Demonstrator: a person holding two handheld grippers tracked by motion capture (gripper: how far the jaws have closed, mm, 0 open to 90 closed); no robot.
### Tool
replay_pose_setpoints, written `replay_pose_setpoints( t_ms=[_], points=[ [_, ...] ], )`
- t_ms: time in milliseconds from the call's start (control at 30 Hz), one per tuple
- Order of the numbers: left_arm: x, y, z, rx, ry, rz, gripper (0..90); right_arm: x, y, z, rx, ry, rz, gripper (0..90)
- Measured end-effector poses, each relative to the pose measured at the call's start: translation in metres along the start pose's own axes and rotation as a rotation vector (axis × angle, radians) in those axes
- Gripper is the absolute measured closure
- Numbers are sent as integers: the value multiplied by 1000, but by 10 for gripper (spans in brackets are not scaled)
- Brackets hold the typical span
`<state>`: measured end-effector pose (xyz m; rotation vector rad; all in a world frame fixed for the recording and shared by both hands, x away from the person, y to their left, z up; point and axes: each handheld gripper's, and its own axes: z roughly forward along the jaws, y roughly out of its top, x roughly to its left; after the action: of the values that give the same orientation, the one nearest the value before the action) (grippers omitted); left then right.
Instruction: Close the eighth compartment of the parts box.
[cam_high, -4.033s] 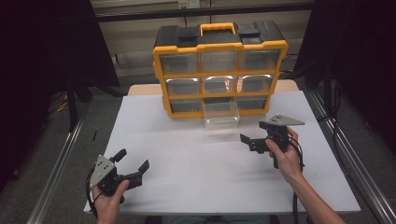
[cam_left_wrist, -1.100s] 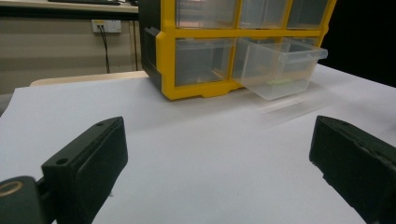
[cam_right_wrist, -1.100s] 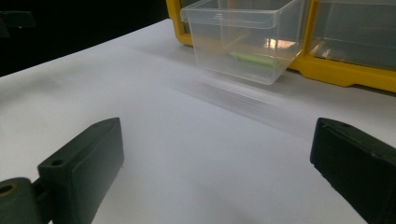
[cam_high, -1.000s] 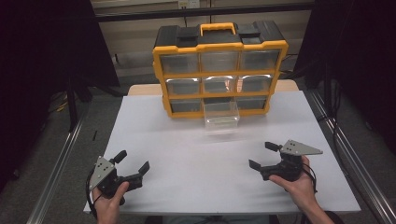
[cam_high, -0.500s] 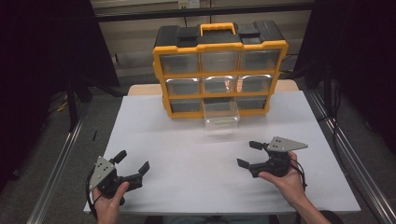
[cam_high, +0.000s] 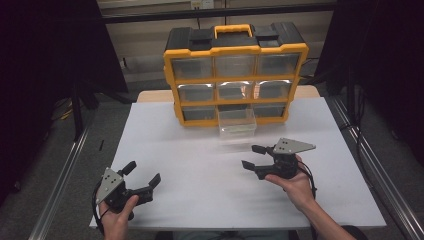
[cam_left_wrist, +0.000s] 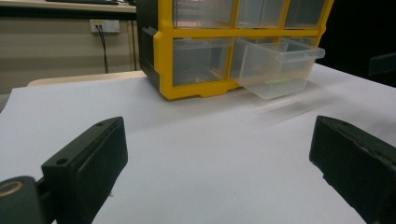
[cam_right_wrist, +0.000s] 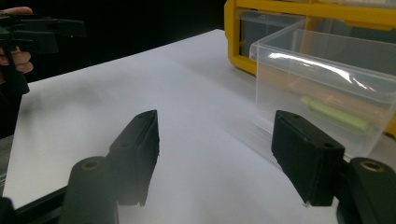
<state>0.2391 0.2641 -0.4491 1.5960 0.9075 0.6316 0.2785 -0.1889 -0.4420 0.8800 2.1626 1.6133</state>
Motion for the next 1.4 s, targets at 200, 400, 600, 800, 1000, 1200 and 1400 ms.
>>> replay_pose_setpoints(
  t_ms=[200,400,600,800,1000,1200,1400],
  points=[
    [-1,0,1,-5,-6,-7,45,-1,7,7,0,16,-19,418],
    [-1,0,0,4,-1,10,42,-10,6,17,11,27,-1,526],
    [-2,0,1,6,-2,10,42,-18,6,20,36,13,-2,626],
    [-1,0,1,10,-4,15,42,-23,12,27,28,29,-13,753],
    [-1,-1,2,12,-1,11,42,-28,14,37,33,45,-20,883],
    [-1,-1,2,11,-1,12,42,-33,17,47,46,57,-6,900],
    [-1,0,1,7,-6,15,42,-42,17,56,52,47,11,900]
  ],
)
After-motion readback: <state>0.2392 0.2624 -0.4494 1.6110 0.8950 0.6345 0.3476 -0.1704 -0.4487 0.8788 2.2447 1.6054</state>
